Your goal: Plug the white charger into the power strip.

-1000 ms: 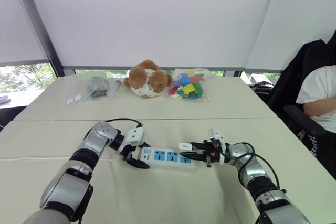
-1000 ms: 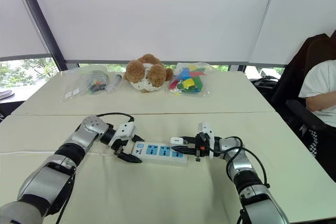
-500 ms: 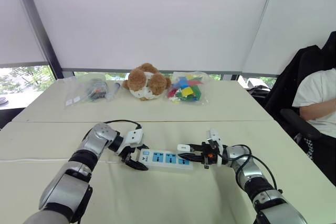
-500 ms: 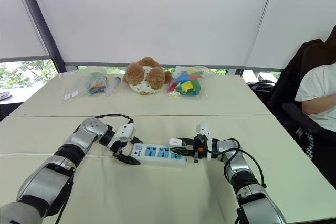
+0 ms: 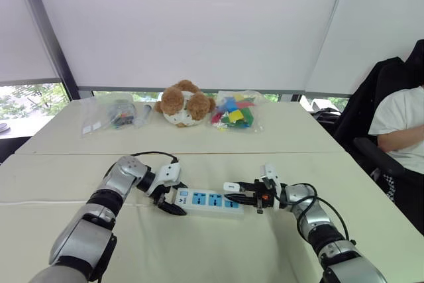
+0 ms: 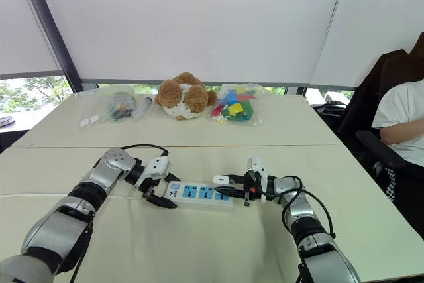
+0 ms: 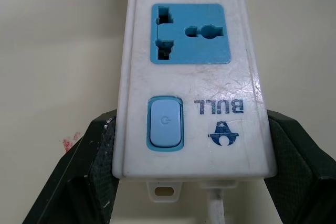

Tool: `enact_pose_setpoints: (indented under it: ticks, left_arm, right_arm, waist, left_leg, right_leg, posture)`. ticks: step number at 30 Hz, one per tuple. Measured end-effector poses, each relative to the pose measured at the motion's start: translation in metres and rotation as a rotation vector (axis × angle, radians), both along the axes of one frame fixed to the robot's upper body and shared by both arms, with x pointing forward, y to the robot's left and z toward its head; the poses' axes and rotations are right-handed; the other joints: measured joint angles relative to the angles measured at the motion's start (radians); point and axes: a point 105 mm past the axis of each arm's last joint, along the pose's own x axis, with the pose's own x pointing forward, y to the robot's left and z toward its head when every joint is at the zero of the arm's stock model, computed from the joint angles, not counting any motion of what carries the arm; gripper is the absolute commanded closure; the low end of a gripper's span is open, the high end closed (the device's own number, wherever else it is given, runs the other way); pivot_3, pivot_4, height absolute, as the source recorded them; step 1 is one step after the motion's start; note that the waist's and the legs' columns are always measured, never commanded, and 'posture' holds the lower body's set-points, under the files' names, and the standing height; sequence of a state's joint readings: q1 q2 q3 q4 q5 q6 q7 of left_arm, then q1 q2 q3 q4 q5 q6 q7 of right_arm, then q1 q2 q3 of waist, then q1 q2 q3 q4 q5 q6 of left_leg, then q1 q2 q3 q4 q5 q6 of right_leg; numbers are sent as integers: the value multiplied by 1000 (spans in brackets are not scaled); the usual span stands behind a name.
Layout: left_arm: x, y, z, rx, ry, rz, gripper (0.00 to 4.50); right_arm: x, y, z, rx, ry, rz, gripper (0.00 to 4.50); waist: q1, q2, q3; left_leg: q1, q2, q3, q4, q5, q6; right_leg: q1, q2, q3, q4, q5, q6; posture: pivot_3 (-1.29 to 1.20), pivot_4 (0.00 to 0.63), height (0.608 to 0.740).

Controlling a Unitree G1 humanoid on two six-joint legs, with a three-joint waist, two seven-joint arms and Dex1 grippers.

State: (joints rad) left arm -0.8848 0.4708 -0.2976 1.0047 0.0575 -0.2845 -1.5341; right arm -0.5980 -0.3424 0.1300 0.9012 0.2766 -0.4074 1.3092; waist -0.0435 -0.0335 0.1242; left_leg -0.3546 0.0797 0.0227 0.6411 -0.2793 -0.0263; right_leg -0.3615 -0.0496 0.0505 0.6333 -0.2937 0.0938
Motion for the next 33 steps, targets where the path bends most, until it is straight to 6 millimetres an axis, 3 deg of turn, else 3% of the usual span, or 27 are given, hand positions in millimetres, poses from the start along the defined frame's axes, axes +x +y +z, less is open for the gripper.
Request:
enact_pose_setpoints:
  ticks: [3,4,15,18,25,29,33]
  left_arm:
    - [0,-1,0,-1,-6,-9,1464]
    - [0,-1,1,-1,-5,-11,1464]
    - [0,-8,3,-10,-17,-36,1464]
    - [2,-10,7,-14,-34,-49,1464]
    - [3,-14,9,-20,-48,-67,1464]
    - [4,-16,9,-25,-50,-66,1464]
    - [5,-17,9,-44,-47,-47,1464]
  right_arm:
    - [4,-4,2,8,-15,-41,310]
    - [5,-5,3,11,-18,-47,50]
    - [-14,-5,8,14,-51,-9,50]
    - [-25,-5,-1,-13,1,-5,50]
    - [-25,2,21,-25,-20,28,50]
    - [-27,-6,26,-50,-12,25,50]
    - [-38,-27,26,-104,7,2,50]
  waist:
    - [1,-1,-3]
    - [2,-1,-3]
    - [17,10,-1]
    - [27,16,5]
    - [37,23,9]
    - [37,24,9]
    - [40,24,10]
  left_leg:
    - [0,-1,1,-6,0,0]
    - [0,-1,1,-7,0,0]
    - [-4,-2,3,-11,0,0]
    - [-13,-3,4,-8,0,0]
    - [-20,-3,3,-7,1,0]
    - [-21,-4,3,-5,1,0]
    - [-22,-4,3,-3,1,0]
  right_leg:
    - [0,-3,0,-1,0,0]
    - [-1,-3,0,-1,0,0]
    - [-5,-3,-1,-2,-1,-3]
    - [-14,-1,0,-2,-1,-3]
    - [-21,4,1,-1,-1,-2]
    - [-21,3,2,-1,-1,-2]
    - [-21,3,2,-1,-1,-2]
  posture:
    - [0,150,739]
    - [0,150,739]
    - [0,150,739]
    - [0,150,739]
    - [0,150,739]
    - [0,150,739]
    - [0,150,739]
